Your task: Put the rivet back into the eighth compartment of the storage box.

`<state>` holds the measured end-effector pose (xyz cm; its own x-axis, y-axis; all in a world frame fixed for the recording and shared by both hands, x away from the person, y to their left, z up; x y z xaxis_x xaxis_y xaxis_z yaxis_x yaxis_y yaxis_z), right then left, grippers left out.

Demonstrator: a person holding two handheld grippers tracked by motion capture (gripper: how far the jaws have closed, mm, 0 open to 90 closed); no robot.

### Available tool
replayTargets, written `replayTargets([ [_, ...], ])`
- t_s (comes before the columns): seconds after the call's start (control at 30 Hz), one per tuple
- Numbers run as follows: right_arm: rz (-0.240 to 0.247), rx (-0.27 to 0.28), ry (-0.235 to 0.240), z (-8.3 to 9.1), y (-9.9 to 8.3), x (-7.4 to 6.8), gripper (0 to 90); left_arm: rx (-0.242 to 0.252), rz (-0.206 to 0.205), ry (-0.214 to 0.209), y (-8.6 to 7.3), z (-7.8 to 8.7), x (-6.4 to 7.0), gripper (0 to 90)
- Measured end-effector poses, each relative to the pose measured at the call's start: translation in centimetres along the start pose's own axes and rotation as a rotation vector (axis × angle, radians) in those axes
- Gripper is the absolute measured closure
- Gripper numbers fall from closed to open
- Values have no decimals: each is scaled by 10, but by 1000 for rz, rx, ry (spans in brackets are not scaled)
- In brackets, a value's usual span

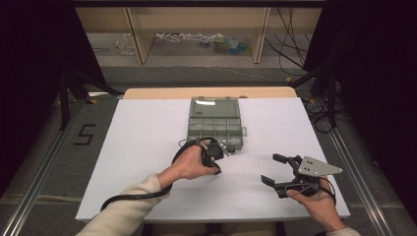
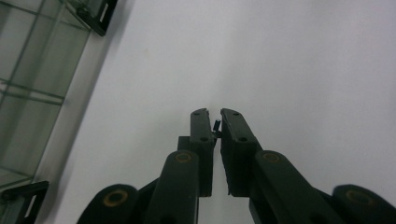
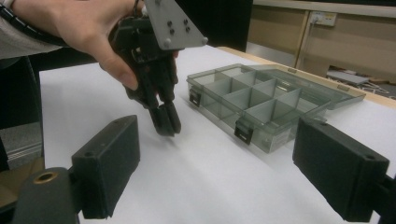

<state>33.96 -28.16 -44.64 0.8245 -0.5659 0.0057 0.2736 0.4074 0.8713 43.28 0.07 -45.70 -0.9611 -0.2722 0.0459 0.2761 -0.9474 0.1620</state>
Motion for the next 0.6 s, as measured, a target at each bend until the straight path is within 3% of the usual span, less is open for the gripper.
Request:
replayTargets([
  [0.1, -1, 0, 0, 0, 0, 0, 160, 16, 4, 4, -1, 6, -1, 834],
  [0.13, 0, 0, 1, 0, 0, 0, 160, 47, 33, 2, 0, 6, 1, 834],
  [0.2, 0, 1, 0, 0, 0, 0, 160, 37, 14, 8, -1, 9, -2, 834],
  [0.27, -2, 11, -2, -1, 0, 0, 160, 66, 37, 7, -1, 10, -1, 834],
  [0.3, -2, -19, -9, 2, 0, 0, 160, 68, 36, 10, -1, 12, -1, 834],
  [0.4, -17, -7, 5, 1, 0, -1, 160, 83, 46, 12, -1, 14, -2, 834],
  [0.43, -21, -34, 3, 3, 0, -1, 160, 89, 45, 15, -1, 15, -2, 834],
  [0.47, -32, 23, -6, -2, -1, -2, 160, 88, 47, 13, -1, 16, -2, 834],
  [0.6, -8, 0, 2, 0, 0, 0, 160, 103, 48, 21, -1, 17, -3, 834],
])
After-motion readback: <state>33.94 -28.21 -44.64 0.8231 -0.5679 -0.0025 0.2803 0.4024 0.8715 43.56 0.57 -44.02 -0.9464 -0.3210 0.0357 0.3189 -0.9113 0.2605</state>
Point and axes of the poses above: each handheld gripper's, and its own axes: z roughly backward along the jaws, y roughly out of its top, x roughly to its right, the point moved 1 cm from there along -z, roughly forward along the jaws, and after that the axes turned 14 degrees about -x, right-handed, at the moved point
